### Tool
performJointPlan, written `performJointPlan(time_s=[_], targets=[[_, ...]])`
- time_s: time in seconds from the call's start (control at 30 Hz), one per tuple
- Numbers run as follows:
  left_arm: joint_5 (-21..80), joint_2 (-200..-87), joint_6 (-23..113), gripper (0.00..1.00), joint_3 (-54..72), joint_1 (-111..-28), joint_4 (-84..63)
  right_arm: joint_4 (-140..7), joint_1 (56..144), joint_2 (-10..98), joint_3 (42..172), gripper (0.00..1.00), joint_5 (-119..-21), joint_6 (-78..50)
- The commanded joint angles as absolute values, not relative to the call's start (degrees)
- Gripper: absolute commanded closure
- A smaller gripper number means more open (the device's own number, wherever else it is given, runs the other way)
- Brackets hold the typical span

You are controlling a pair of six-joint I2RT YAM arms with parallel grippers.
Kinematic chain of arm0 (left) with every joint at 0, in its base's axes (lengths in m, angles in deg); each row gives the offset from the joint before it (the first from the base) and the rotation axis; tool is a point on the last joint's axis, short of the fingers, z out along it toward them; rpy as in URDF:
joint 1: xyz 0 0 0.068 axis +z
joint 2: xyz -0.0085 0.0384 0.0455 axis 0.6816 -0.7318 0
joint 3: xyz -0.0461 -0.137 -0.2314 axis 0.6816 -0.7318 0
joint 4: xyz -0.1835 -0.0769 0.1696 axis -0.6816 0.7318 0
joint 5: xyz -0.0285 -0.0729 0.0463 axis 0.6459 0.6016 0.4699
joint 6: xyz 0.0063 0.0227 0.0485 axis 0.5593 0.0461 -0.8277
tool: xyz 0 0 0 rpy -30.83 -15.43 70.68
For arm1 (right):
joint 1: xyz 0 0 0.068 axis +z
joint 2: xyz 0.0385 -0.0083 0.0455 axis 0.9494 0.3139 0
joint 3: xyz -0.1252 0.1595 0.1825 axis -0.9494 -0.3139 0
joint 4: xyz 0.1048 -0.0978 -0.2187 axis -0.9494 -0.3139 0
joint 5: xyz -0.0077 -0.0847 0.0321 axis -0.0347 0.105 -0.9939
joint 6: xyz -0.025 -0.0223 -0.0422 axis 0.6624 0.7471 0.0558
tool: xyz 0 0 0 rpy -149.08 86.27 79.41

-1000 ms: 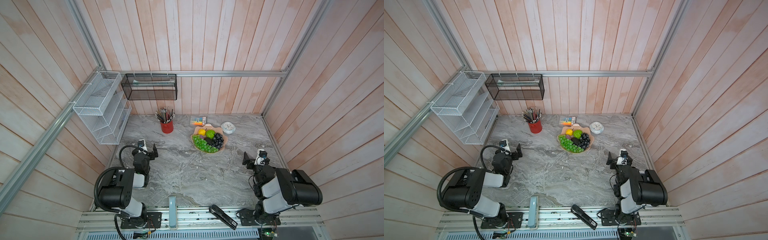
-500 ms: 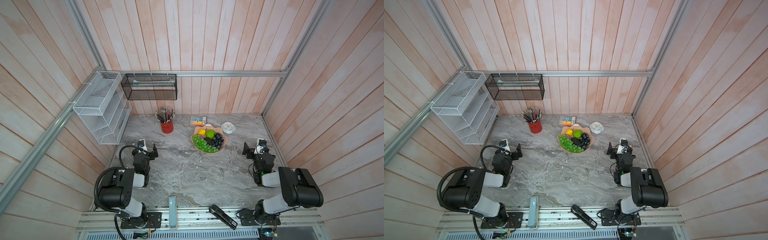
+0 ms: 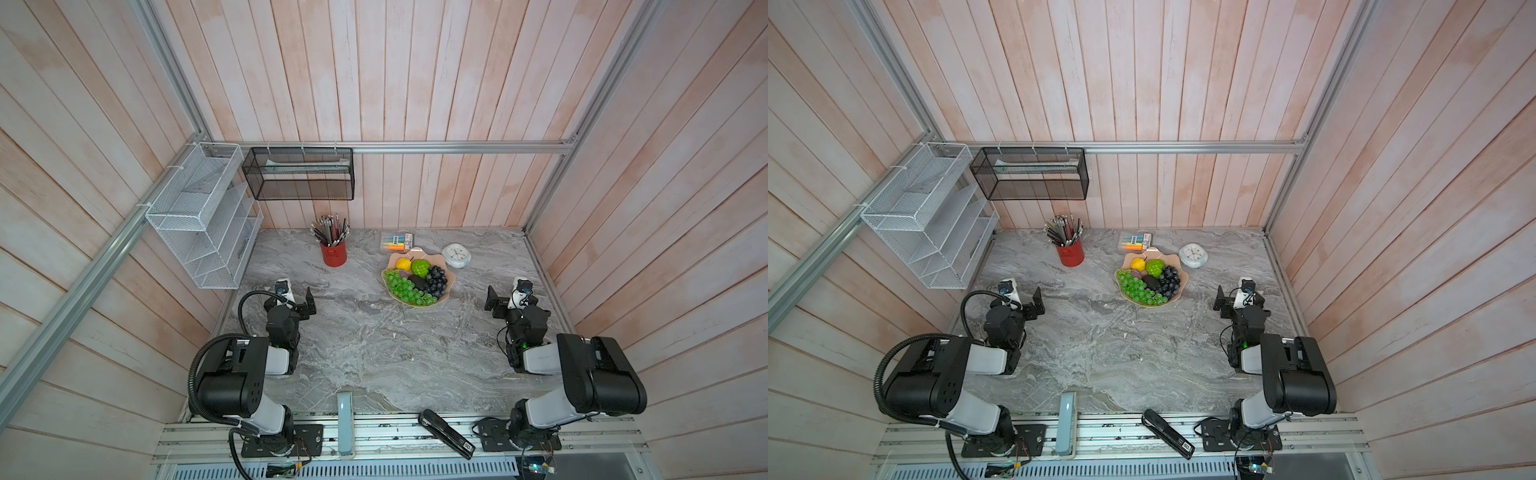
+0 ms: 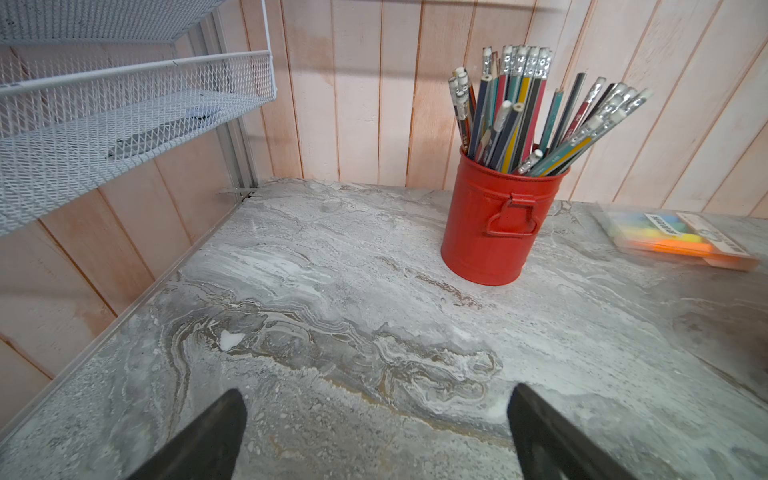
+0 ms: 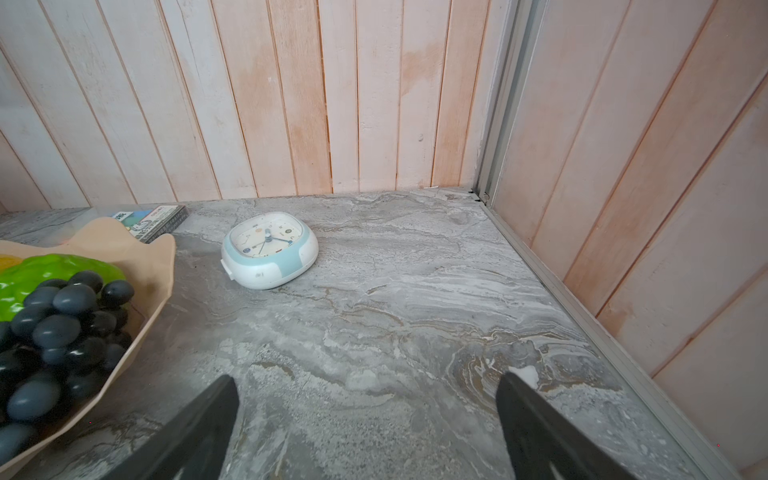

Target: Place and organize the fake fruits in the fruit bowl

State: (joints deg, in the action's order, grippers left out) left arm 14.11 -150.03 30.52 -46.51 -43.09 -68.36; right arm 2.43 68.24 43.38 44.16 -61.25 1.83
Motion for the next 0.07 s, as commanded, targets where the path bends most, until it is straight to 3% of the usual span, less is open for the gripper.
performJointPlan(time_s=[0.0, 0.03], targets=[[14.88, -149.86, 30.63, 0.0, -46.13, -42.7, -69.54, 1.92, 68.51, 43.46, 44.02, 0.02, -60.7, 1.63], [14.88, -149.82, 30.67, 0.0, -46.17, -42.71, -69.72, 1.96, 68.47, 43.46, 44.02, 0.02, -60.74, 1.63]])
